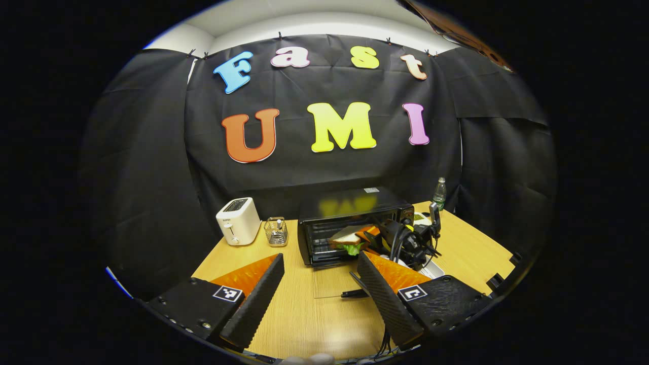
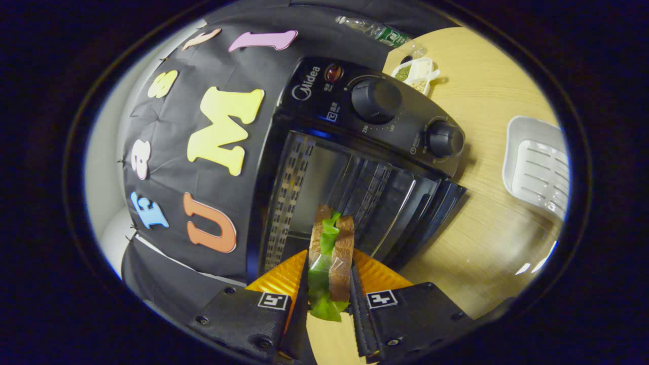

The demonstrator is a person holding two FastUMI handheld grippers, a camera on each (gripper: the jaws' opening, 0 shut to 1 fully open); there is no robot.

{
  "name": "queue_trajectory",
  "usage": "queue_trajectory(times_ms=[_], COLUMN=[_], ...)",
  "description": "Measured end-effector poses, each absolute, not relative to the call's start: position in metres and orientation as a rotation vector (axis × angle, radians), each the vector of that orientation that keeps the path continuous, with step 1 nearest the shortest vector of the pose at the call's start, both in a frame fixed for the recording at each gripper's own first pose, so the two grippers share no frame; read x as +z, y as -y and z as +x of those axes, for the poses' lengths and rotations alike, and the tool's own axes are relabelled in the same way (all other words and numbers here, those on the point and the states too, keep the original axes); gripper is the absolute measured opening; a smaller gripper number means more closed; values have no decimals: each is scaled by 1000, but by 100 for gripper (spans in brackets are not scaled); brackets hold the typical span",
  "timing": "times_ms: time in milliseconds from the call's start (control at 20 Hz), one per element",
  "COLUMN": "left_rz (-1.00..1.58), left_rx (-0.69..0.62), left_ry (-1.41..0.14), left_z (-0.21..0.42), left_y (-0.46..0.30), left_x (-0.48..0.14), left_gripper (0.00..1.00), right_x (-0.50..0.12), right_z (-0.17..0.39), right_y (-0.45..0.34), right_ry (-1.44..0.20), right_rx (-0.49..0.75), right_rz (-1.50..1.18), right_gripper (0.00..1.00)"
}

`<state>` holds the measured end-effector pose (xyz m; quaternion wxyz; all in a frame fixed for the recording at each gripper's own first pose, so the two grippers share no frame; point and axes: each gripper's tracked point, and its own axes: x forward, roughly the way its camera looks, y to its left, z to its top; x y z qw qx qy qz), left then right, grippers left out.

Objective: Open the electric oven with the left hand, put the food in, and close the electric oven.

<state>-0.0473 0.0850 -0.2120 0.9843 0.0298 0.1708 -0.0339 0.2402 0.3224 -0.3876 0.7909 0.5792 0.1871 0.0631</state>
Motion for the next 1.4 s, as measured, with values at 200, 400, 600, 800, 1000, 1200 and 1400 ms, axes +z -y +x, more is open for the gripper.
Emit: queue_trajectory(times_ms=[200, 400, 600, 800, 1000, 1200, 1400], left_rz=[31, 15, 13, 7, 6, 9, 11], left_rx=[-48, -42, -40, -32, -29, -15, -10], left_ry=[-367, -357, -349, -348, -338, -315, -289], left_z=[-45, -41, -39, -39, -39, -36, -35], left_y=[-91, -89, -86, -85, -82, -83, -79], left_x=[-222, -221, -221, -222, -221, -216, -208], left_gripper=[95, 95, 95, 95, 95, 96, 96], right_x=[-393, -400, -411, -411, -412, -401, -371], right_z=[256, 258, 253, 253, 248, 230, 206], right_y=[-325, -323, -317, -303, -288, -279, -255], right_ry=[-401, -398, -437, -436, -437, -434, -418], right_rx=[128, 108, 87, 61, 47, 84, 112], right_rz=[1228, 1061, 817, 595, 445, 373, 276], right_gripper=[39, 45, 63, 94, 96, 96, 100])
